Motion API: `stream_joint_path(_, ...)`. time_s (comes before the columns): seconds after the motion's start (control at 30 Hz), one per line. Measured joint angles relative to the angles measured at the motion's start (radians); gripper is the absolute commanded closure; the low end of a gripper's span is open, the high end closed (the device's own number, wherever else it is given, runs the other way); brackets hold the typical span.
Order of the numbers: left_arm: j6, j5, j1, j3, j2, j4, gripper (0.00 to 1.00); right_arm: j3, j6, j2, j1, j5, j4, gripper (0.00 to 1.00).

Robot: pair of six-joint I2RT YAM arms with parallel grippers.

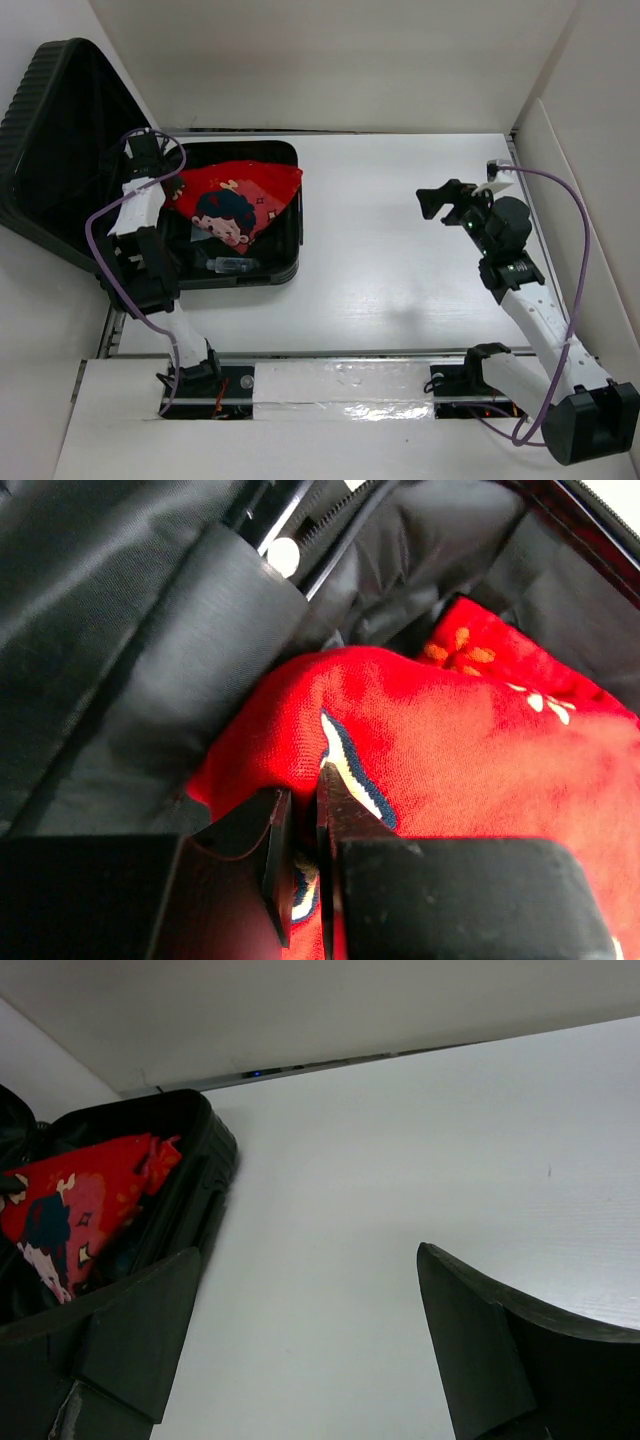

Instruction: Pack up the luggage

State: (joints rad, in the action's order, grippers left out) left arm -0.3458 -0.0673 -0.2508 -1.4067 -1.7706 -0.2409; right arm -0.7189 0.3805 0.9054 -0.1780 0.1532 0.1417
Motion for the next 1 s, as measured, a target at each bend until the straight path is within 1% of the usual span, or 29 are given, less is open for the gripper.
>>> stream_joint_path(0.2, 0.011, -0.015, 0.000, -0.135, -0.037, -0.048, 1.00, 0.000, -0.001, 0.050, -0.034, 0.005, 0.000, 0.06)
stream_joint_path(0.3, 0.041, -0.051, 0.026, -0.263, -0.076, -0.071, 0.99, 0.000, -0.003, 0.057, -0.055, 0.004, 0.000, 0.05)
stream_joint_path(0.37, 0.059, -0.065, 0.042, -0.329, -0.109, -0.069, 0.89, 0.000, -0.005, 0.057, -0.063, 0.001, 0.000, 0.05)
stream_joint_path(0.4, 0.067, -0.067, 0.050, -0.348, -0.125, -0.068, 0.69, 0.000, -0.007, 0.057, -0.066, -0.003, 0.000, 0.05)
stream_joint_path(0.43, 0.075, -0.068, 0.056, -0.354, -0.135, -0.064, 0.58, 0.000, -0.009, 0.057, -0.069, -0.008, 0.000, 0.05)
stream_joint_path(0.47, 0.082, -0.070, 0.061, -0.352, -0.143, -0.062, 0.50, 0.000, -0.011, 0.057, -0.071, -0.012, 0.000, 0.04)
stream_joint_path(0.5, 0.085, -0.072, 0.065, -0.342, -0.148, -0.060, 0.41, 0.000, -0.012, 0.057, -0.073, -0.016, 0.000, 0.04)
stream_joint_path(0.53, 0.087, -0.074, 0.067, -0.329, -0.150, -0.060, 0.39, 0.000, -0.012, 0.057, -0.074, -0.019, 0.000, 0.04)
stream_joint_path(0.63, 0.082, -0.074, 0.070, -0.274, -0.148, -0.054, 0.38, 0.000, -0.015, 0.058, -0.082, -0.025, 0.000, 0.04)
stream_joint_path(0.73, 0.067, -0.073, 0.071, -0.184, -0.123, -0.026, 0.38, 0.000, -0.018, 0.060, -0.088, -0.026, -0.001, 0.04)
stream_joint_path(0.9, 0.025, -0.072, 0.071, -0.020, -0.002, -0.024, 0.39, 0.000, -0.023, 0.054, -0.092, -0.039, -0.008, 0.06)
stream_joint_path(0.97, 0.013, -0.069, 0.071, 0.051, 0.083, -0.035, 0.29, 0.000, -0.023, 0.047, -0.092, -0.045, -0.011, 0.06)
stream_joint_path(1.0, 0.007, -0.067, 0.071, 0.073, 0.120, -0.048, 0.21, 0.000, -0.023, 0.042, -0.092, -0.048, -0.014, 0.06)
